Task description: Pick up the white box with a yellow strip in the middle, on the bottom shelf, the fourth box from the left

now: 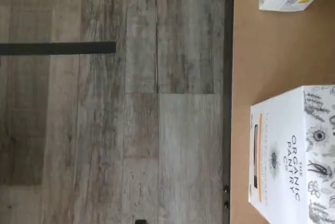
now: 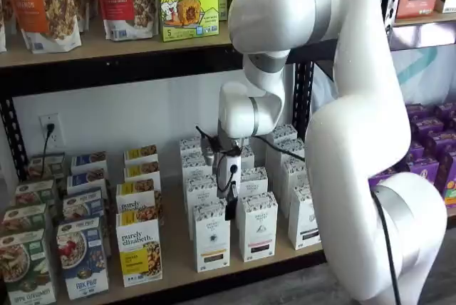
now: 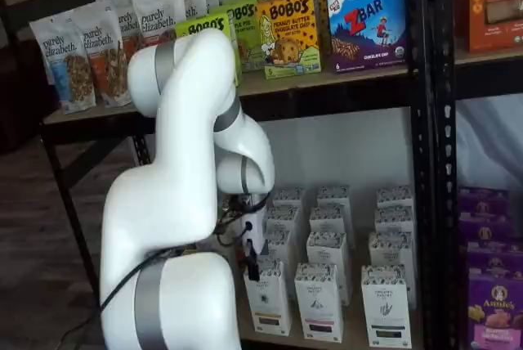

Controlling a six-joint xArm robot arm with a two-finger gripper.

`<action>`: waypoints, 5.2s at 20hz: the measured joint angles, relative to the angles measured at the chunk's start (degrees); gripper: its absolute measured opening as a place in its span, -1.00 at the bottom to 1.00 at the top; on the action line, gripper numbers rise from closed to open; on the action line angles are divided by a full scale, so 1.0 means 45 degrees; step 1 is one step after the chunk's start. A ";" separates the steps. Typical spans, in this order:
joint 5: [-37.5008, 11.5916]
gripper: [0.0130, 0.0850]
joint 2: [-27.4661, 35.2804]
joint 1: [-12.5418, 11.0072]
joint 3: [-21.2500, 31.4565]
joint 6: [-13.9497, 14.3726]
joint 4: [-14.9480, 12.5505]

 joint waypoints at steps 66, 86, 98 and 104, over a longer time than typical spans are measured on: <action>0.1076 1.00 0.5284 0.0105 -0.6459 0.0465 -0.0285; 0.0921 0.78 0.5415 0.0163 -0.6465 0.0535 -0.0316; 0.0827 0.56 0.5839 0.0353 -0.6918 0.0862 -0.0477; 0.0835 0.56 0.5960 0.0391 -0.7077 0.0897 -0.0472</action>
